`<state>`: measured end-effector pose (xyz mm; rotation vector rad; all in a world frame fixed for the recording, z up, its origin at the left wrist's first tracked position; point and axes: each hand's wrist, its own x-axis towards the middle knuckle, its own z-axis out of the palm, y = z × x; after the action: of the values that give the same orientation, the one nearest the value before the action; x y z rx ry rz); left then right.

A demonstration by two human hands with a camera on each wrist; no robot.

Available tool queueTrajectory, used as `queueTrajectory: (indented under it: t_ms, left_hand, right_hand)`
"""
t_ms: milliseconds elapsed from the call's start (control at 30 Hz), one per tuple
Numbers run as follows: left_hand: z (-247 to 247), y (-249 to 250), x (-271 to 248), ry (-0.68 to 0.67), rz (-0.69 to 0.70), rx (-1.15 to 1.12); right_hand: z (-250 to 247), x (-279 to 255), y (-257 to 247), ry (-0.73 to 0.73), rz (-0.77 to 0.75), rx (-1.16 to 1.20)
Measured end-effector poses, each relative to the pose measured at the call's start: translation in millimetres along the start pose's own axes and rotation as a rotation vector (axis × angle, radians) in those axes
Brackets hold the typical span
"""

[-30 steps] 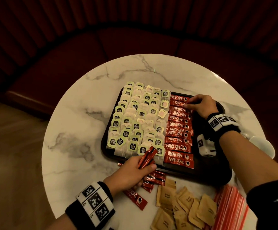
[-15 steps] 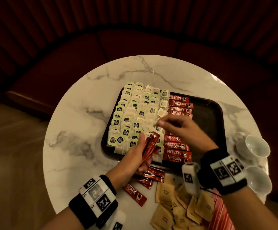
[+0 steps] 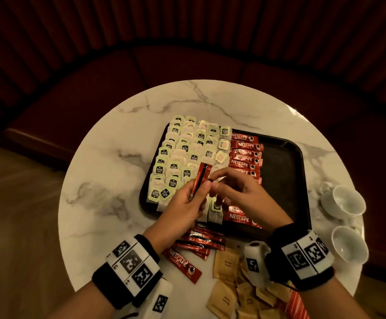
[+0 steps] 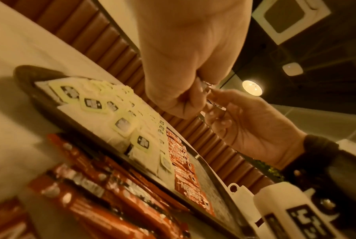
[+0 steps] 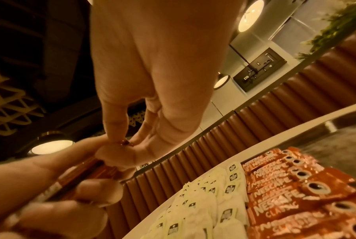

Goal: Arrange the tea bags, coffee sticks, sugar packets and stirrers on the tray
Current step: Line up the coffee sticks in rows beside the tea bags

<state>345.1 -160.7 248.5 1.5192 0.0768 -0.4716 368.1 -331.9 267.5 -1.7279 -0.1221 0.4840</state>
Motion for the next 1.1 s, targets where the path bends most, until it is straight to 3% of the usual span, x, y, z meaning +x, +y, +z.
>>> queueTrajectory:
  t_ms: [200,333,533,700,833,967,1100]
  left_hand:
    - [-5,0,6,-0.015,0.053,0.128]
    - [-7,4,3,-0.028,0.015,0.073]
    - [-11,11,3,0.061,-0.038,-0.270]
    - [-12,12,8,0.121,0.011,-0.211]
    - [-13,10,11,0.151,0.027,-0.098]
    - [-12,13,13,0.097,0.038,-0.032]
    - [-9,13,14,0.048,0.019,-0.088]
  right_hand:
    - [0,2,6,0.000,0.037,0.219]
    - [-2,0,11,0.029,-0.015,0.236]
    - [-15,-7,12,0.249,-0.041,0.371]
    - [-14,-10,15,0.398,-0.015,0.495]
    - [-16,-13,17,0.382,0.013,0.493]
    - [-22,-17,18,0.311,0.064,0.447]
    - [-30,-16,20,0.277,0.149,0.550]
